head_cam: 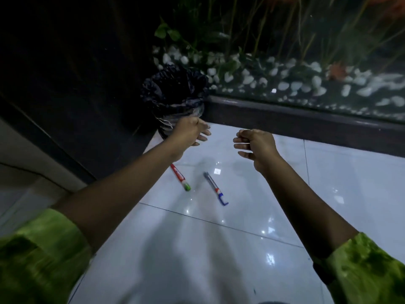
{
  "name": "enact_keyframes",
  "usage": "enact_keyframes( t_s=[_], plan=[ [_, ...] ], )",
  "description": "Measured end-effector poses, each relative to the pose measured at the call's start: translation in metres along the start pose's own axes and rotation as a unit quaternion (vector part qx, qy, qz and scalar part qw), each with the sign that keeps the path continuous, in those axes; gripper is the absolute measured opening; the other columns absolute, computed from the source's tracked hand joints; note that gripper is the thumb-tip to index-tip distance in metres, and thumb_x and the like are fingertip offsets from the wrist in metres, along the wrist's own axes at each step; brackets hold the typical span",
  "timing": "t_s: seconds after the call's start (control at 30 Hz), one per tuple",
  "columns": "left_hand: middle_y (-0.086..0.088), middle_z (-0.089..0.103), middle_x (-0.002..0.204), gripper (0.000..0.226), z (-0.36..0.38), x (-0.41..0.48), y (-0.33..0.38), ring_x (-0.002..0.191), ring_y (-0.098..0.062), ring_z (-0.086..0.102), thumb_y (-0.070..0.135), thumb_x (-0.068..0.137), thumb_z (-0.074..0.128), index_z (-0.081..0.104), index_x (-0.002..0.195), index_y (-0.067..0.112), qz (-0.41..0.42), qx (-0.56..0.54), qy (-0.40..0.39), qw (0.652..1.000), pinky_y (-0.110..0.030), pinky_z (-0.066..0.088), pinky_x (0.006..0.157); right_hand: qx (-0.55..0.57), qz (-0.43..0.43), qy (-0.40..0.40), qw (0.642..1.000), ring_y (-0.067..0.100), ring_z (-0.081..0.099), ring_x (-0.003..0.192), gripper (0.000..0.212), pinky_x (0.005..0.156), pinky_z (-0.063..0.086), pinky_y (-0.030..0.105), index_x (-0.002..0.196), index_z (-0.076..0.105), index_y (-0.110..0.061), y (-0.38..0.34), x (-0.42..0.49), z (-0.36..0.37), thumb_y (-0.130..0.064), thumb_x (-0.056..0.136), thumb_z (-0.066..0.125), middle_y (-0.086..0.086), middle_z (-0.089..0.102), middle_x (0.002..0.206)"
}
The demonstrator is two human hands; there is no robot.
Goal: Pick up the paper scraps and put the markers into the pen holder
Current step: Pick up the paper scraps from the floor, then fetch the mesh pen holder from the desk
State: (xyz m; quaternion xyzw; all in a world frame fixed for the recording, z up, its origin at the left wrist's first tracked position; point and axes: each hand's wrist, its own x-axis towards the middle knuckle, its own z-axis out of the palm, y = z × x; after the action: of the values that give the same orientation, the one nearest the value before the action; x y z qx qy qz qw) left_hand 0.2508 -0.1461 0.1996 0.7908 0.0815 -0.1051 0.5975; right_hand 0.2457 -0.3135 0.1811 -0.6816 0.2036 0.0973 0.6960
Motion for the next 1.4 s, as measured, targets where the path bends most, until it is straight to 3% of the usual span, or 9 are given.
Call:
enact_keyframes(
  t_s=[0.13,0.27,0.43,0.63,0.83,0.97,1.27,1.4],
  plan=[
    [0.002,0.063,0.08,0.019,0.017,0.009,-0.026,0.071,-0.011,0.058,0.016,0.095,0.046,0.057,0.079,0.018,-0.002,0.013,-0.041,0.999,-0.022,0.043,0.064,-0.005,0.032,0.035,0.999,0.019,0.063,0.077,0.014,0.062,0.05,0.026,0.085,0.061,-0.007,0.025,0.0,-0.013,-0.015,0.093,0.052,0.008,0.065,0.084],
    [0.001,0.065,0.083,0.023,0.027,0.017,-0.037,0.074,-0.014,0.061,0.015,0.095,0.046,0.058,0.077,0.02,0.005,0.02,-0.051,0.998,-0.023,0.045,0.064,0.001,0.046,0.047,0.998,0.02,0.062,0.073,0.015,0.061,0.051,0.026,0.096,0.063,-0.003,0.046,0.003,-0.024,-0.013,0.091,0.052,0.01,0.065,0.083],
    [0.002,0.065,0.082,0.024,0.036,0.005,-0.039,0.075,-0.015,0.061,0.014,0.094,0.045,0.058,0.076,0.02,-0.03,0.023,-0.074,0.997,-0.024,0.044,0.066,0.011,0.087,0.054,0.995,0.021,0.062,0.072,0.009,0.064,0.051,0.028,0.083,0.062,-0.008,0.06,-0.011,-0.035,-0.012,0.087,0.055,0.009,0.065,0.079],
    [-0.003,0.064,0.086,0.022,0.031,-0.036,-0.003,0.081,-0.021,0.06,0.01,0.095,0.043,0.06,0.081,0.016,-0.066,0.015,-0.089,0.994,-0.022,0.043,0.065,0.018,0.128,0.057,0.99,0.02,0.062,0.072,0.011,0.064,0.051,0.028,0.092,0.062,-0.004,0.035,-0.061,-0.041,-0.01,0.087,0.054,0.008,0.065,0.079],
    [0.001,0.064,0.083,0.022,-0.001,-0.107,0.086,0.075,-0.014,0.06,0.009,0.095,0.042,0.059,0.082,0.014,-0.098,-0.003,-0.082,0.992,-0.022,0.044,0.064,0.028,0.166,0.063,0.984,0.021,0.06,0.07,0.014,0.062,0.049,0.028,0.079,0.062,-0.006,-0.046,-0.148,-0.037,-0.006,0.088,0.05,0.01,0.064,0.075],
    [0.001,0.065,0.083,0.024,-0.033,-0.154,0.166,0.073,-0.013,0.06,0.009,0.094,0.043,0.06,0.08,0.018,-0.1,-0.026,-0.064,0.993,-0.025,0.045,0.069,0.039,0.159,0.049,0.985,0.02,0.061,0.07,0.01,0.062,0.049,0.026,0.087,0.062,-0.004,-0.128,-0.208,-0.036,-0.008,0.088,0.053,0.009,0.065,0.077],
    [-0.001,0.066,0.086,0.017,-0.122,-0.265,0.379,0.076,-0.013,0.06,0.013,0.094,0.048,0.061,0.084,0.017,-0.067,-0.12,-0.018,0.99,-0.026,0.045,0.072,0.046,0.103,0.014,0.994,0.018,0.063,0.073,0.011,0.065,0.051,0.027,0.081,0.065,-0.008,-0.357,-0.339,-0.023,-0.009,0.087,0.056,0.008,0.068,0.078],
    [-0.004,0.066,0.084,0.016,-0.165,-0.299,0.441,0.072,-0.013,0.059,0.011,0.095,0.047,0.062,0.088,0.012,-0.038,-0.127,0.005,0.991,-0.014,0.048,0.056,0.031,0.068,-0.019,0.997,0.015,0.061,0.07,0.012,0.06,0.05,0.023,0.084,0.064,-0.007,-0.427,-0.382,0.004,-0.011,0.089,0.053,0.006,0.067,0.078]
  ],
)
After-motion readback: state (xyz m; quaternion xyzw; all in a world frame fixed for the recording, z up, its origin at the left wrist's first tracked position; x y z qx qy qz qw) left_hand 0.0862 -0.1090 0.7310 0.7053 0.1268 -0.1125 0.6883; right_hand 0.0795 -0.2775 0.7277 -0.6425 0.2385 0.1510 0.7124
